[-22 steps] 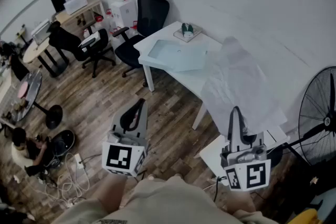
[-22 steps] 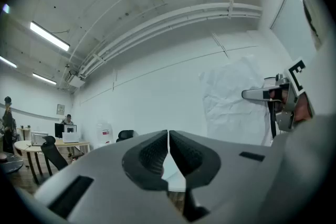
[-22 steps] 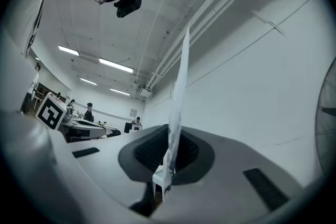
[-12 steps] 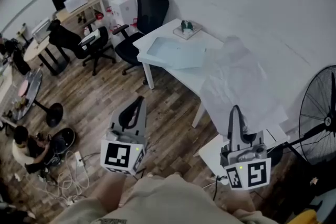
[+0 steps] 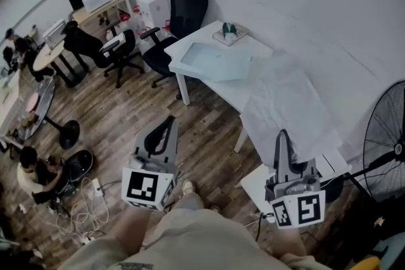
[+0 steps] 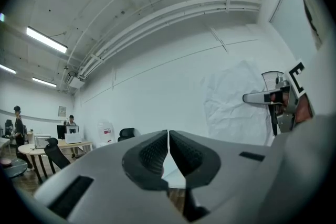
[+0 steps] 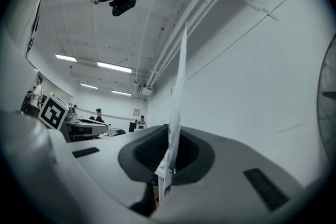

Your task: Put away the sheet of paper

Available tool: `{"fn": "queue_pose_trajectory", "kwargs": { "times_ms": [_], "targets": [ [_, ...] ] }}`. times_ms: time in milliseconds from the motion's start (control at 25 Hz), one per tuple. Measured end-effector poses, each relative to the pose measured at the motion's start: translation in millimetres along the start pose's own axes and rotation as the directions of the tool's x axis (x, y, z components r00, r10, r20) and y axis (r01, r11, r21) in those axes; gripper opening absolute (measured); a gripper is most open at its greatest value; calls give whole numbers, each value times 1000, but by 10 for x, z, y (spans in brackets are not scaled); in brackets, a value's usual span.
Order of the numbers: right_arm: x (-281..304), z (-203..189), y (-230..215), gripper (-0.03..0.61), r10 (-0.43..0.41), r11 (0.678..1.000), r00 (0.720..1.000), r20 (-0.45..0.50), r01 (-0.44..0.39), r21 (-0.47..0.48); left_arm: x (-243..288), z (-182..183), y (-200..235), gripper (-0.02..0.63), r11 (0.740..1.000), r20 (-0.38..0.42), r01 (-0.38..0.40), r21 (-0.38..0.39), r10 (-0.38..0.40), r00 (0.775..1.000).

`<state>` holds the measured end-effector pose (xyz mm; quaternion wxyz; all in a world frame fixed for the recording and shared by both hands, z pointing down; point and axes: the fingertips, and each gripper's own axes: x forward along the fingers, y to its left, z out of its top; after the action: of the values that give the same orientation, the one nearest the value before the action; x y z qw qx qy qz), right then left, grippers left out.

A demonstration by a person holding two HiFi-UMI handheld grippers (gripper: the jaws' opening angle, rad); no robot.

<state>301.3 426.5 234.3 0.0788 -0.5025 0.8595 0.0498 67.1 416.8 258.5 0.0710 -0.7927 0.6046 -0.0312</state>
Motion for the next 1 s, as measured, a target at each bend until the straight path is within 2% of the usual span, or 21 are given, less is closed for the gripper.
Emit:
{"fn": "queue_pose_trajectory", "kwargs": {
  "times_ms": [520, 760, 1000],
  "targets": [
    [492, -260, -147, 23, -6, 1000, 999, -44, 7, 16, 382, -251, 288, 26, 1000, -16, 13, -10, -13, 1000],
    [1028, -492, -220, 23, -9, 1000, 996, -86, 10, 9, 827, -420, 569, 26, 999, -17, 31, -18, -31, 999],
    [1747, -772, -332, 23, -28, 999, 989, -147, 31, 18, 1439, -585, 1018, 26, 998, -52, 48, -32, -49, 997]
  ]
}}
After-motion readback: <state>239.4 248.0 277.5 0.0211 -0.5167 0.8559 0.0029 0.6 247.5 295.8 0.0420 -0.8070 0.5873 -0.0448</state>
